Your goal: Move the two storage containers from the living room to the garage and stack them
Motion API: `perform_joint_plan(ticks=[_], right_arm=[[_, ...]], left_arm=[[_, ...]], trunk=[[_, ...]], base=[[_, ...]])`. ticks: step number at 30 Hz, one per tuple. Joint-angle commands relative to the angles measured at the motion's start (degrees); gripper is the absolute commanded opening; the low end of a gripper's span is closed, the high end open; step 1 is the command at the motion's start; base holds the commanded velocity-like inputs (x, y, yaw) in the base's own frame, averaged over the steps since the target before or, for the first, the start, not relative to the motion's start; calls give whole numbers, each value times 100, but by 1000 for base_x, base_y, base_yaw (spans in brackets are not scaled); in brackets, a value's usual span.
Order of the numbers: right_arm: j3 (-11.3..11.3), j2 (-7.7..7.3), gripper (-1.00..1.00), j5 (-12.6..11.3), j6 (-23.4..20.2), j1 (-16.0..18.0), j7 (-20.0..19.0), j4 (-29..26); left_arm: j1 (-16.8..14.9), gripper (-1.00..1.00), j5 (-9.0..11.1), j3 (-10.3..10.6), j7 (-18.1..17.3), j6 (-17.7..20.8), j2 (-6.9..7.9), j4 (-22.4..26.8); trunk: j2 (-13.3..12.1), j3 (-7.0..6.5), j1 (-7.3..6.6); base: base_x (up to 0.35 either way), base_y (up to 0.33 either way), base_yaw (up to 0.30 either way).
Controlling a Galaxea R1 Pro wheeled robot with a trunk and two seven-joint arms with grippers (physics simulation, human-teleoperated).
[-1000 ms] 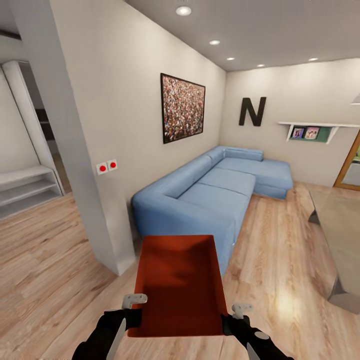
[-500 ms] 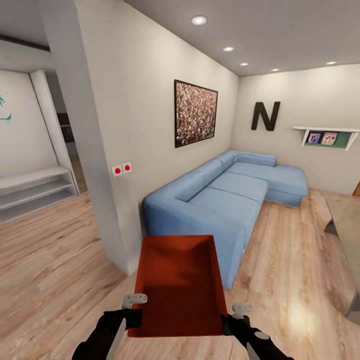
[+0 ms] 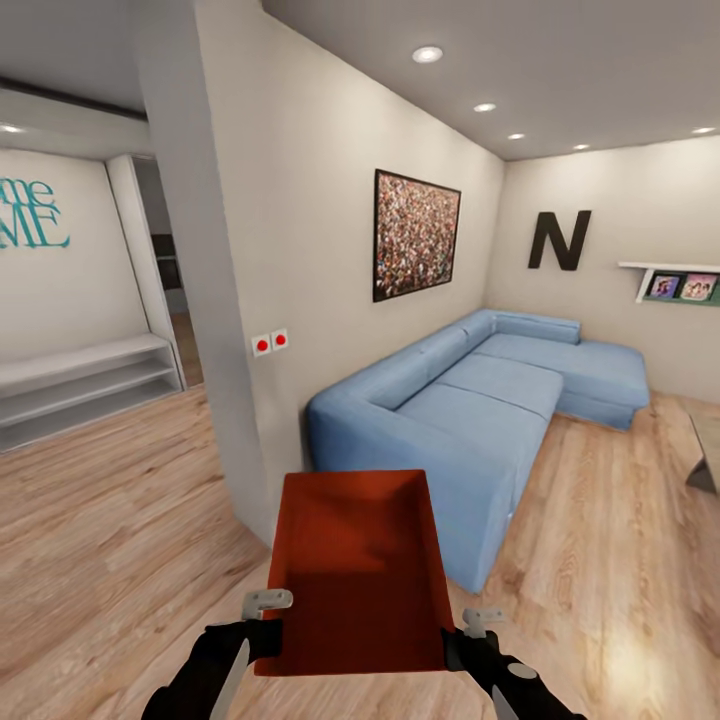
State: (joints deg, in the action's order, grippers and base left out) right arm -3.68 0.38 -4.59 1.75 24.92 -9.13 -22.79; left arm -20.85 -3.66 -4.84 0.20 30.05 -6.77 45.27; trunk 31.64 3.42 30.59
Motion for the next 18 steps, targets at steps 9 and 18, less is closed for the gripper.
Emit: perform_joint_plan(ticks=[9, 18], right_arm=[[-18, -12, -100, -51, 19, 4, -256, 20], [-18, -11, -100, -51, 19, 4, -256, 20]], left_arm=[[-6, -100, 68, -16, -29, 31, 88, 96], [-6, -100, 68, -17, -30, 36, 88, 96]], trunk=[[10, -61, 3], [10, -130, 3]], base=[[0, 0, 166], [0, 0, 176]])
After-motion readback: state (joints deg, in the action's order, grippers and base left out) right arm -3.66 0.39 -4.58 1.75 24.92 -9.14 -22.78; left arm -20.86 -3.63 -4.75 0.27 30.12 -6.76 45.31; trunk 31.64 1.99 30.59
